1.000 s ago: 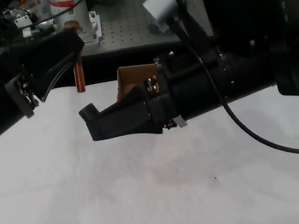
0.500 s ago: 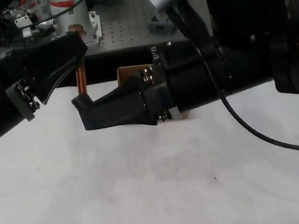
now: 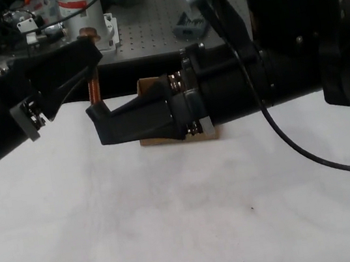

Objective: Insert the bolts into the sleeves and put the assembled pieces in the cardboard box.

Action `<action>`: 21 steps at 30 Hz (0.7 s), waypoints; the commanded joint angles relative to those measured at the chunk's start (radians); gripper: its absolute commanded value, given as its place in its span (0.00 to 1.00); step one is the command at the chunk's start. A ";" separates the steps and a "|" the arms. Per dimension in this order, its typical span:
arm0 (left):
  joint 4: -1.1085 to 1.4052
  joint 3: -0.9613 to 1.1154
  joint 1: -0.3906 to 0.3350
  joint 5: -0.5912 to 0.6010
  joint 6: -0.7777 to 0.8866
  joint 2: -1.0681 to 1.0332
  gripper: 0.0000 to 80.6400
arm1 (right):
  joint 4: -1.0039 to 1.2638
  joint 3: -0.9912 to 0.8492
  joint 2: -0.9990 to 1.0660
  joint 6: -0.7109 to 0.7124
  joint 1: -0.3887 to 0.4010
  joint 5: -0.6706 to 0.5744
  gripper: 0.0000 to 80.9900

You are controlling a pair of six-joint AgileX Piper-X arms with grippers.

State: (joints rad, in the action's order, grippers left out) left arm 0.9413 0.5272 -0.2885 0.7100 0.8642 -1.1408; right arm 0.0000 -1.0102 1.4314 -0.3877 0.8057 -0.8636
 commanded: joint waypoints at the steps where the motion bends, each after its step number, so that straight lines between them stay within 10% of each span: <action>1: 0.025 0.018 -0.004 -0.001 -0.021 0.021 0.01 | -0.010 -0.002 -0.004 -0.001 -0.008 -0.006 0.04; 21: 0.025 0.018 -0.005 0.029 0.060 0.021 0.01 | -0.031 -0.002 -0.004 0.007 -0.008 0.001 0.04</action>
State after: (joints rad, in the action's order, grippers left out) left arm 0.9427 0.5272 -0.2885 0.7186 0.8999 -1.1355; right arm -0.0416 -1.0102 1.4314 -0.3877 0.8042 -0.8651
